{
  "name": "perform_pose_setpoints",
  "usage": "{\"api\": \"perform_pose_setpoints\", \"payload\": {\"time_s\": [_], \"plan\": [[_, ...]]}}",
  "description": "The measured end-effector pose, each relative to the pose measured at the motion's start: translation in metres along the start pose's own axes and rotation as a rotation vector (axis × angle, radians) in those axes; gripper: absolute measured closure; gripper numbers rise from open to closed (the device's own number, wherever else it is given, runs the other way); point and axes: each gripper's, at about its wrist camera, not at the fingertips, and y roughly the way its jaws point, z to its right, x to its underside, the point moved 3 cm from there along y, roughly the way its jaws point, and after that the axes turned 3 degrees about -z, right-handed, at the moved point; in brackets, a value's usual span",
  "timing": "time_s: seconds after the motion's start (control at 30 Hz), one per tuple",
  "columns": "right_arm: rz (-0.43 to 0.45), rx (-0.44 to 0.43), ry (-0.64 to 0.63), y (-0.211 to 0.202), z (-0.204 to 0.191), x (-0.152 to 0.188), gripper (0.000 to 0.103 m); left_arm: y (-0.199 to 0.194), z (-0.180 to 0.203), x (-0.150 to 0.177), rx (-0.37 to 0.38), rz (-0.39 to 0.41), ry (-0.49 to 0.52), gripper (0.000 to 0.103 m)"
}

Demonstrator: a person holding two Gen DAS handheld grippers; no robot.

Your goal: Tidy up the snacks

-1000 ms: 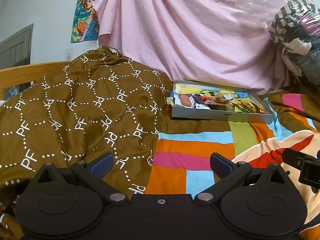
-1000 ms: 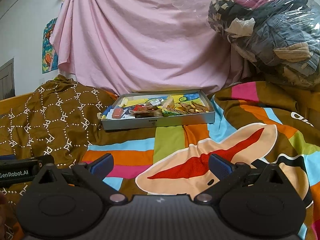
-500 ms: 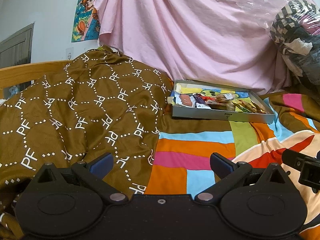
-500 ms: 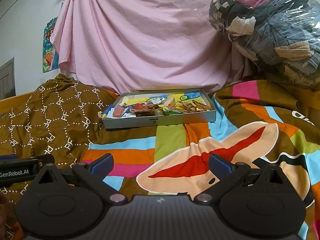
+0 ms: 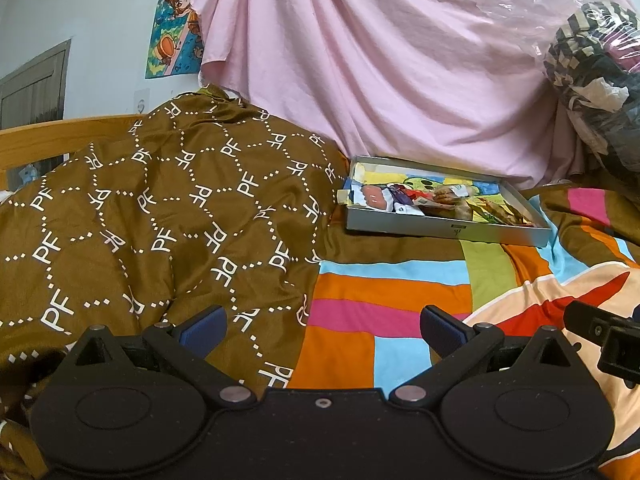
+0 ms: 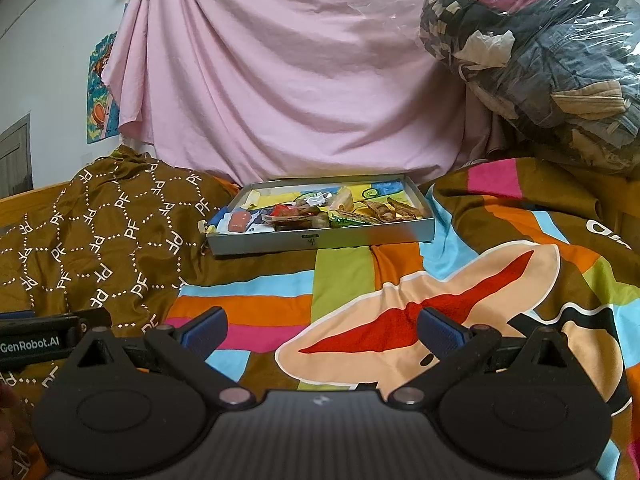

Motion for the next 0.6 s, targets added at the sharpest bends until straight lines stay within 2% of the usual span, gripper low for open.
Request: {"api": "perform_pose_setpoints", "payload": {"time_s": [0.6], "plan": [[-0.002,-0.001,0.001,0.0005,-0.0005,0.0003,0.000,0.0002,-0.0009,0.0000,0.001,0.000,-0.001,0.001]]}}
